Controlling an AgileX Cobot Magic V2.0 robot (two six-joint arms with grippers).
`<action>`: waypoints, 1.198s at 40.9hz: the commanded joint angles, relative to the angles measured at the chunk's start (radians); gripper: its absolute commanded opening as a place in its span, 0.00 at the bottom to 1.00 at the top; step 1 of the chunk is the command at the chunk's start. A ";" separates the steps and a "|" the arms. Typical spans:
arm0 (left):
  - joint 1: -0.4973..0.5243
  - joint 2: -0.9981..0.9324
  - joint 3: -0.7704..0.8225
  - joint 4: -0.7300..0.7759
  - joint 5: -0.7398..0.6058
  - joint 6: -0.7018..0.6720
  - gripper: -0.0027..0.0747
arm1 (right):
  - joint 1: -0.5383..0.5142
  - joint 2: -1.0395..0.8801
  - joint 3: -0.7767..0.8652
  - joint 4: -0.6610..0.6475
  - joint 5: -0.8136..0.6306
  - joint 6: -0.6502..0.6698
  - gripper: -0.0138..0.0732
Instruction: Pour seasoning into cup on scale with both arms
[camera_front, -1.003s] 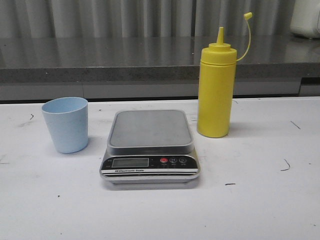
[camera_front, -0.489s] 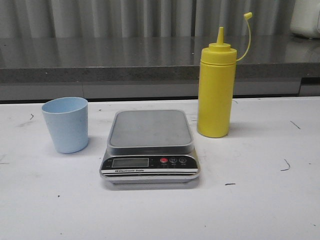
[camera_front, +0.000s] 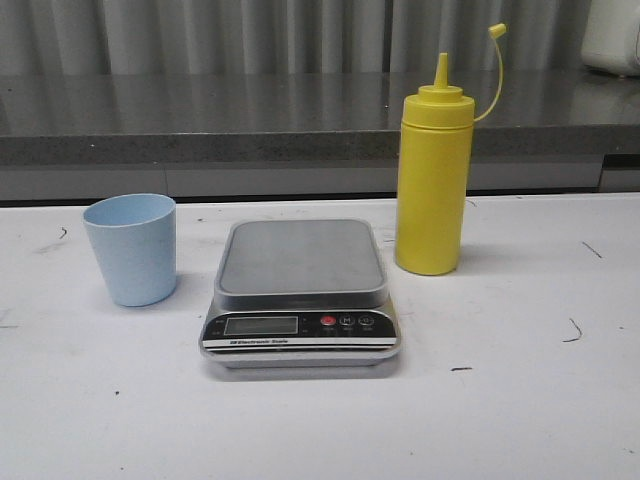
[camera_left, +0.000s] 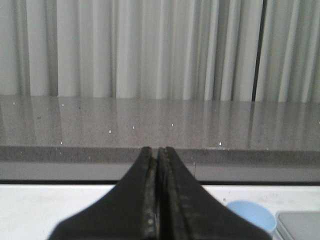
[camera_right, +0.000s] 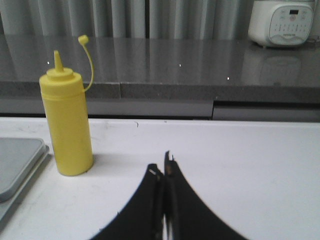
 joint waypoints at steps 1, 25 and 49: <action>-0.010 -0.014 -0.142 -0.011 0.003 -0.005 0.01 | 0.000 -0.002 -0.126 0.001 0.008 -0.001 0.08; -0.008 0.430 -0.591 -0.011 0.559 -0.005 0.01 | 0.000 0.445 -0.521 -0.016 0.391 -0.002 0.08; -0.008 0.603 -0.591 -0.011 0.577 -0.005 0.05 | 0.000 0.667 -0.518 -0.032 0.432 -0.049 0.20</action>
